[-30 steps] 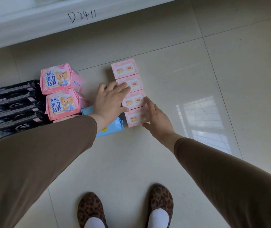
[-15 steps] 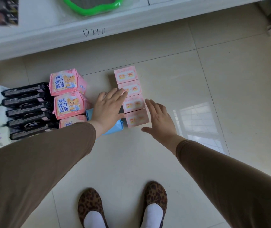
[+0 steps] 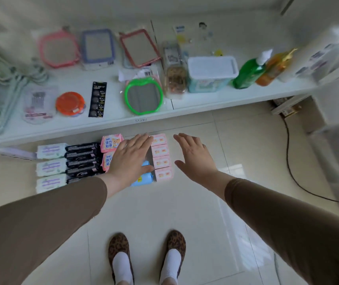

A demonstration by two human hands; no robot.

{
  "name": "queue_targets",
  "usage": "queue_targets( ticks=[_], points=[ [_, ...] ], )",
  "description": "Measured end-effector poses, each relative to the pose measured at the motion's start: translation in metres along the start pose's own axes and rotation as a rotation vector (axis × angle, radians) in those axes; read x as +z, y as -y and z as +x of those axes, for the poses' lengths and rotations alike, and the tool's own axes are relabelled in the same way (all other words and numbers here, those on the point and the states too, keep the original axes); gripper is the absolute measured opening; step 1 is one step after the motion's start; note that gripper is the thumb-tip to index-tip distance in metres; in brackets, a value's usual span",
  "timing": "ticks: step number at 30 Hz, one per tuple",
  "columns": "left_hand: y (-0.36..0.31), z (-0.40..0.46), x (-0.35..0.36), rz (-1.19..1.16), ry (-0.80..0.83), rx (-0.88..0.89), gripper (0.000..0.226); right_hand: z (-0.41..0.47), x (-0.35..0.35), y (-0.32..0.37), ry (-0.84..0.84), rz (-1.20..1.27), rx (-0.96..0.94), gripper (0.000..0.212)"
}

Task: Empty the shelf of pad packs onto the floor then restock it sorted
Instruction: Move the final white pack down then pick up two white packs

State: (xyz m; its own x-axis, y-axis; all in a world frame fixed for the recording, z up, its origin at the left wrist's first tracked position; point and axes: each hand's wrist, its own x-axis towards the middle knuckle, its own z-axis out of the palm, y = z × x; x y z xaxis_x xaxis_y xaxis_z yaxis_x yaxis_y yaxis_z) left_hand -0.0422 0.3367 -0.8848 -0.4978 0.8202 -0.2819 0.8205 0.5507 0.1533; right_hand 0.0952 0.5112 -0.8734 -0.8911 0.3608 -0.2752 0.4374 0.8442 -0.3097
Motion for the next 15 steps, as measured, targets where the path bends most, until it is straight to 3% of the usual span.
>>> queue_targets(
  ticks=[15],
  points=[
    [-0.017, -0.133, -0.418, -0.015, -0.253, 0.172, 0.099, -0.105, -0.407, 0.159, -0.291, -0.071, -0.237, 0.068]
  ],
)
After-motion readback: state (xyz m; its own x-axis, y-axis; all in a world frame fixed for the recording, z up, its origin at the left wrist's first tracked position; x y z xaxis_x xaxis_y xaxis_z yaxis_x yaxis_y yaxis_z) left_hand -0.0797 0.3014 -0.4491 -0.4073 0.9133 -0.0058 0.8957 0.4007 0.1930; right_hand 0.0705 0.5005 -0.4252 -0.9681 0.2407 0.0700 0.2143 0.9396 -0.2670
